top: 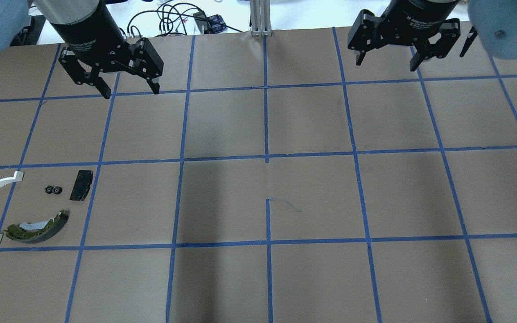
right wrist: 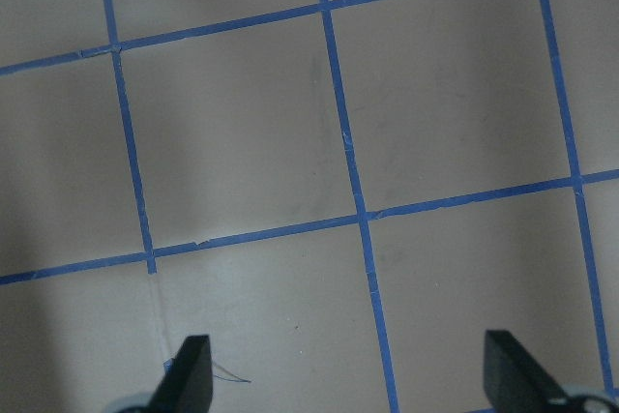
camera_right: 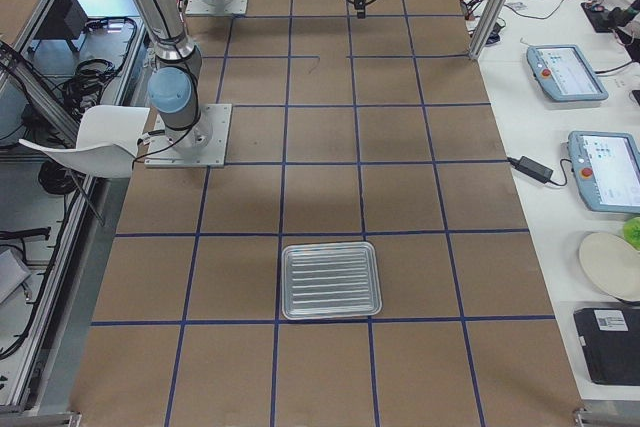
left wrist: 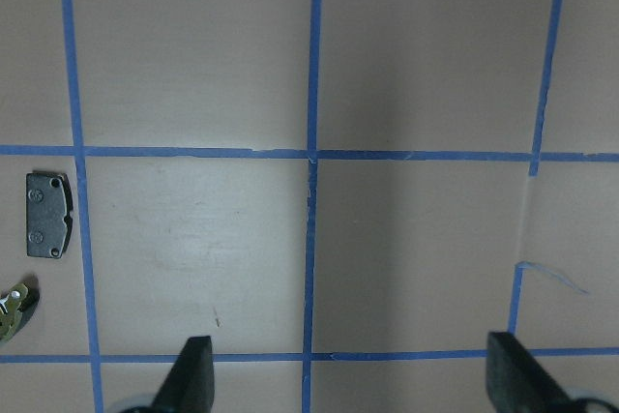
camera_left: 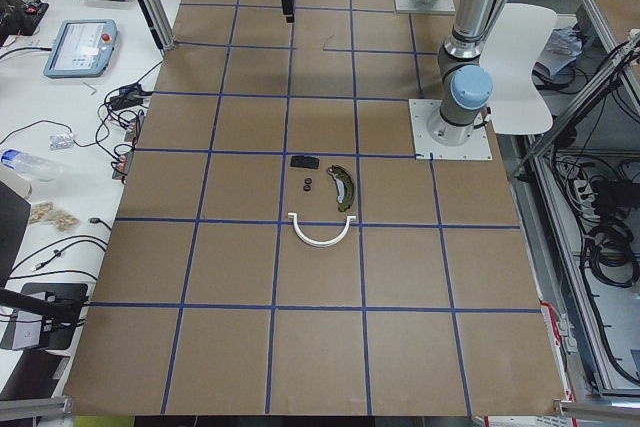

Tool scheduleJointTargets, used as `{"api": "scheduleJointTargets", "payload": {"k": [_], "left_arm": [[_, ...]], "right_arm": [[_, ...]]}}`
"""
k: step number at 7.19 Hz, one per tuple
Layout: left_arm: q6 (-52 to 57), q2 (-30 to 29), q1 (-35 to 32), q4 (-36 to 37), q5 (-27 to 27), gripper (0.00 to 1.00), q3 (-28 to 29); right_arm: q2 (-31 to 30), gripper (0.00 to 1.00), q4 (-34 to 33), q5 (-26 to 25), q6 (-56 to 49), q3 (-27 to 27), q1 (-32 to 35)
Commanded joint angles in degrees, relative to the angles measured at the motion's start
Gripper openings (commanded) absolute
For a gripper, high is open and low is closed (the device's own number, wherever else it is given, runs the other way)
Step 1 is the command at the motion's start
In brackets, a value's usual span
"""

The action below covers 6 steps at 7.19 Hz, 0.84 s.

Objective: Place bearing gear from tray to pile

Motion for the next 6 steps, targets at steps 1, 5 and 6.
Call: {"api": "scheduleJointTargets", "payload": {"k": [1,5,6], "left_arm": [[0.2,2.4,-0.6,1.2,0.0,1.0,-4.1],[0.5,2.9,-0.2,1.2,0.4,1.0,-4.6],[0.5,3.0,-0.2,1.2,0.4,1.0,-4.6]], "right_arm": [[0.0,1.0,0.0,0.3,0.0,0.0,0.0],[-0.2,1.0,-0.1,0.6,0.2,0.0,0.0],[0.0,1.0,-0.1,0.6,0.2,0.0,0.0]]}}
